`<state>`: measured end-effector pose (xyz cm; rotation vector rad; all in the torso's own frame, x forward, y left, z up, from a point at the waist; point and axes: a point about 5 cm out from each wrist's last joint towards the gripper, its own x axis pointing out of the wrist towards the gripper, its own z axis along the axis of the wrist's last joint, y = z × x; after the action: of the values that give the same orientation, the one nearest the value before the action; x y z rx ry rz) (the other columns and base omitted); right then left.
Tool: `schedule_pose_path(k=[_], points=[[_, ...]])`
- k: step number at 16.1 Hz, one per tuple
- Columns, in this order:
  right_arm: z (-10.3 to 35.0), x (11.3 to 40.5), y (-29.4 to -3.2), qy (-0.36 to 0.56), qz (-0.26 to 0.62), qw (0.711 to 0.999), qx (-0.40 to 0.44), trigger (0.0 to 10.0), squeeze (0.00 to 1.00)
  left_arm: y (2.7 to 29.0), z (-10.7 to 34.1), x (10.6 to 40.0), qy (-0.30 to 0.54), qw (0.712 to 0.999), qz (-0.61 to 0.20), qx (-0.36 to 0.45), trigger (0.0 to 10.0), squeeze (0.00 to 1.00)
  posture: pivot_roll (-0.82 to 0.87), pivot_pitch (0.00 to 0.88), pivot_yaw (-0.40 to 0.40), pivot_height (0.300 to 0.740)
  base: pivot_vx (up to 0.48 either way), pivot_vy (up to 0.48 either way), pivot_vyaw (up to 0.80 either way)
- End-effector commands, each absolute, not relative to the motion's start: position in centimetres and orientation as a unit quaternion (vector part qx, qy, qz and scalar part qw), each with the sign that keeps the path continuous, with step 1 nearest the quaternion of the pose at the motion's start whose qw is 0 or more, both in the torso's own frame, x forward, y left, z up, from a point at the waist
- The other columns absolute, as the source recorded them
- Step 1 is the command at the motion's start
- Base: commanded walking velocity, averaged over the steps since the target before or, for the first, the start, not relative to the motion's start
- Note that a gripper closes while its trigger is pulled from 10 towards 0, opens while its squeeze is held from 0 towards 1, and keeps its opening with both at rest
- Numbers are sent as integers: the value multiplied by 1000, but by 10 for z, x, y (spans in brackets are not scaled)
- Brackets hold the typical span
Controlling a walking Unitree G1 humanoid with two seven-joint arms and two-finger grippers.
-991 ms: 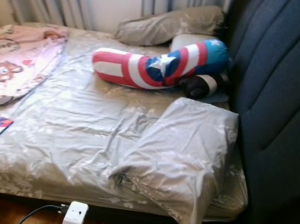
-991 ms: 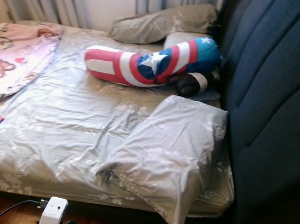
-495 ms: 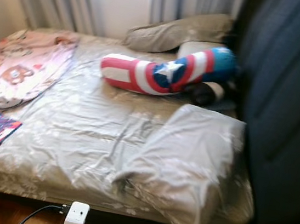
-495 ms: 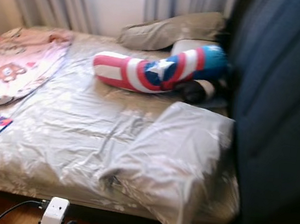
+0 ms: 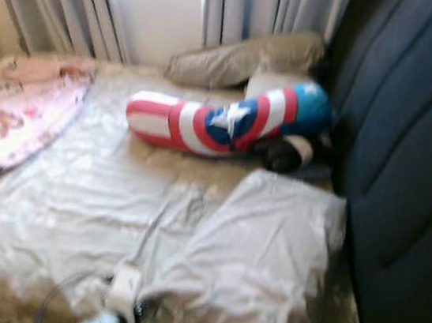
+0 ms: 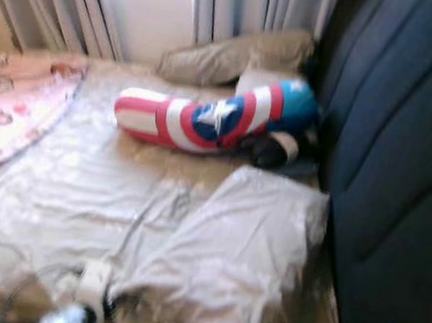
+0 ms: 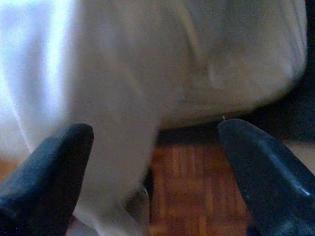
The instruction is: Clean up the room
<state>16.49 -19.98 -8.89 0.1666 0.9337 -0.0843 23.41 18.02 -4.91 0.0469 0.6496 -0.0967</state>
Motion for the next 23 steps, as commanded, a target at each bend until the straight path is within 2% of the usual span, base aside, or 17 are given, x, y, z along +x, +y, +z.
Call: schedule_pose_path(k=[1,3,5,9,10,11,12,14,20,23], points=[[-93,157,-196,456,-42,884,90,10000,0,184,-49,233,315,948,-38,15,10000,0,10,0,-2,740,0,0,0],[-91,159,-196,436,-57,892,104,10000,0,183,-27,257,239,970,-40,9,10000,0,2,0,3,740,0,0,0],[-90,159,-196,428,-63,895,108,10000,0,180,-21,262,215,975,-48,12,10000,0,-6,0,5,740,0,0,0],[-83,165,-198,367,-70,919,128,10000,0,180,-1,272,131,991,-39,-10,10000,0,-24,0,0,740,0,0,0],[-74,183,-196,326,-66,933,134,10000,0,177,2,273,120,992,-46,-13,10000,0,-28,0,-2,740,0,0,0],[-50,222,-188,255,-49,957,128,10000,0,174,3,274,113,992,-50,-15,10000,0,-38,0,-1,740,0,0,0],[-29,249,-181,201,-35,972,118,10000,0,170,4,275,109,992,-54,-19,10000,0,-30,0,-5,740,0,0,0],[-19,259,-170,165,-20,978,126,10000,0,159,6,278,106,992,-69,-24,10000,0,-23,0,-8,740,0,0,0],[-26,255,-168,196,-30,973,116,10000,0,153,13,284,92,992,-85,-32,10000,0,-22,0,-3,740,0,0,0],[-39,247,-169,259,-38,960,104,10000,0,148,18,289,86,991,-100,-34,10000,0,-6,0,9,740,0,0,0]])
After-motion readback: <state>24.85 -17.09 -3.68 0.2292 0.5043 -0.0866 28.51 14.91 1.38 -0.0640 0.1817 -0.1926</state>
